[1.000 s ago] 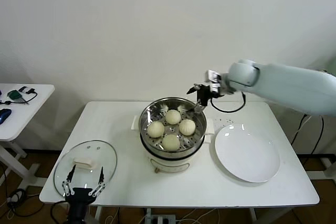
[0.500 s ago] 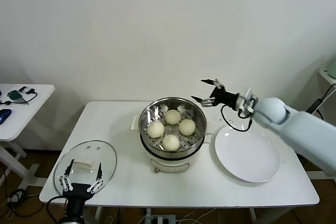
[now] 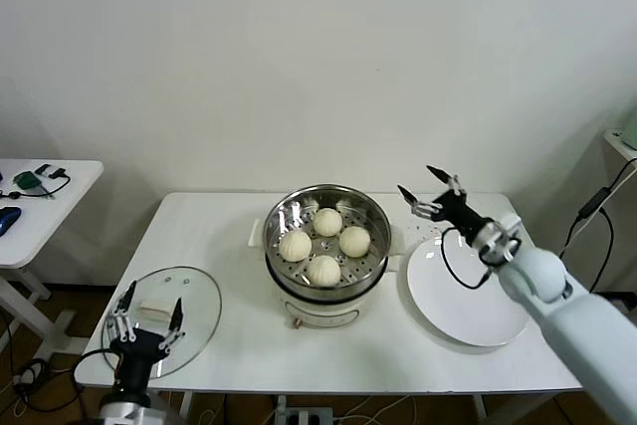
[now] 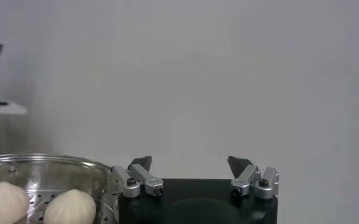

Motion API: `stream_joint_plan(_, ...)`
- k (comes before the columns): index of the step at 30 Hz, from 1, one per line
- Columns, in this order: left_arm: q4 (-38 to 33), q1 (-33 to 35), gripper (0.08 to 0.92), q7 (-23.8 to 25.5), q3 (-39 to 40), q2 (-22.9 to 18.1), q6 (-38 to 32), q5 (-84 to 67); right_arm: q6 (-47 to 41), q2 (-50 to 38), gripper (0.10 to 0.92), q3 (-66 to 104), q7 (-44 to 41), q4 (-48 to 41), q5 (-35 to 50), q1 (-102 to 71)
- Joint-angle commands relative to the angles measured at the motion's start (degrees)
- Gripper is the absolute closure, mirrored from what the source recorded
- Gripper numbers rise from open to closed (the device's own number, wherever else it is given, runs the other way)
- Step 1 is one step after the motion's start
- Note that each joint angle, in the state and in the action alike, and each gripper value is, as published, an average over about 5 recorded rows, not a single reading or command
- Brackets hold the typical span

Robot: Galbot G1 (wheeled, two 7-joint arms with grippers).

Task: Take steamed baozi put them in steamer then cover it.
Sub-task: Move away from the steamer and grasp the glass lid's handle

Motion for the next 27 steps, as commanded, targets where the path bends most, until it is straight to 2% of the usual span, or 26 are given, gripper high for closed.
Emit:
stream_joint_plan(1,1.0,0.1,0.177,2.9,0.0,2.6,3.2,43.0,-1.1,8.5,0.203,23.3,1.5,4.9,-3.8,-22.8)
stream_joint_plan(5,4.1,-0.6,0.177,3.4,1.3,2.5,4.0,48.7,-1.0,9.9,0.203,24.7,1.6,5.1,-4.4,-24.7)
stream_joint_plan(11,13.3,-6.8,0.177,1.6,-0.7,1.1,1.5,54.9,-0.5,11.2,0.203,25.4,1.5,4.7,-5.2,-25.6)
stream_joint_plan(27,27.8,-16.2,0.177,-1.9,-5.6,4.8,-1.4,52.3,0.2,11.2,0.203,25.4,0.1,2.8,-6.6,-25.6)
